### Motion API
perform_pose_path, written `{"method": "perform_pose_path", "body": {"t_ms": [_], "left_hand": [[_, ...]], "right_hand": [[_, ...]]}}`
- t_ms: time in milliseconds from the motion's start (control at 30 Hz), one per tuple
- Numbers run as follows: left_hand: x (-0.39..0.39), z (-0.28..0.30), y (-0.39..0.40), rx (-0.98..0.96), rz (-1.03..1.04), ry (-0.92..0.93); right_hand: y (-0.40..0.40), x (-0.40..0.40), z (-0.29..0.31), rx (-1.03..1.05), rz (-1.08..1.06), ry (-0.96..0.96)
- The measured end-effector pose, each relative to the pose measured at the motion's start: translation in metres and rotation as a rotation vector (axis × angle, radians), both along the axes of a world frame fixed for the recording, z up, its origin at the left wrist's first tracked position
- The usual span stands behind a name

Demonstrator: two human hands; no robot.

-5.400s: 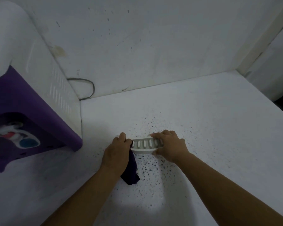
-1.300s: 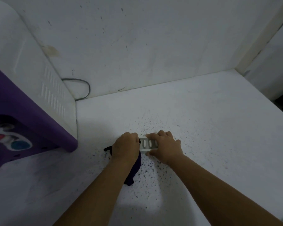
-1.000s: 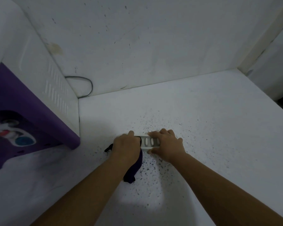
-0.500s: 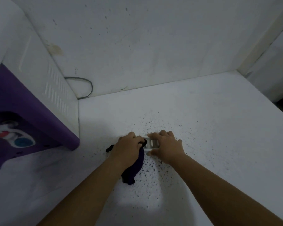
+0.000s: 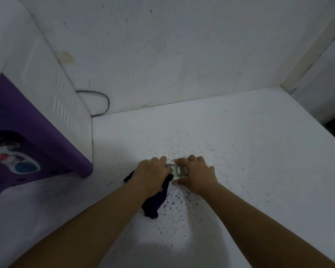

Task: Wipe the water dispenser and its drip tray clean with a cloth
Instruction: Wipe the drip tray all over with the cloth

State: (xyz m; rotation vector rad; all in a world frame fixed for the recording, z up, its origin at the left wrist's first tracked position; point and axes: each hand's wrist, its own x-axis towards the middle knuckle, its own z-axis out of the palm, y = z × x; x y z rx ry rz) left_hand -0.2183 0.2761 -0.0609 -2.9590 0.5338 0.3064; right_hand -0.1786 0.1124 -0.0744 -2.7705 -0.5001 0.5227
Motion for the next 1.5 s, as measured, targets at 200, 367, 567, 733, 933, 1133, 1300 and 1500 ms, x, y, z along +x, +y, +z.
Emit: {"method": "perform_pose_path", "body": {"t_ms": [200,367,567,733,933,1133,1300,1500], "left_hand": [[-0.009,-0.008,0.004,-0.165,0.066,-0.040],[-0.022,-0.021,0.001,-0.234,0.117,-0.068],[-0.009,-0.016,-0.008,-0.360,0.219,-0.073],[0.001,-0.011,-0.010,-0.647,0.451,-0.014],[-0.006,-0.016,-0.015,-0.459,0.218,-0.047],[-0.001,-0.006,-0.013,-0.076,0.014,-0.086],[0.000,0.002,-0.018,-0.044,-0.030,-0.093],[-0.007,-0.010,-0.016,-0.207,0.047,-0.036]], "right_hand": [[0.000,0.001,0.000,-0.003,0.003,-0.006],[0.001,0.001,0.000,0.003,0.001,0.004],[0.000,0.000,0.001,0.004,0.000,0.015],[0.000,0.000,0.000,-0.003,0.007,0.018],[-0.023,0.015,0.005,0.112,0.024,0.158],[-0.026,0.013,0.003,0.164,-0.041,0.148],[-0.025,0.015,0.004,0.123,-0.026,0.125],[-0.025,0.015,0.001,0.144,-0.034,0.118]]}}
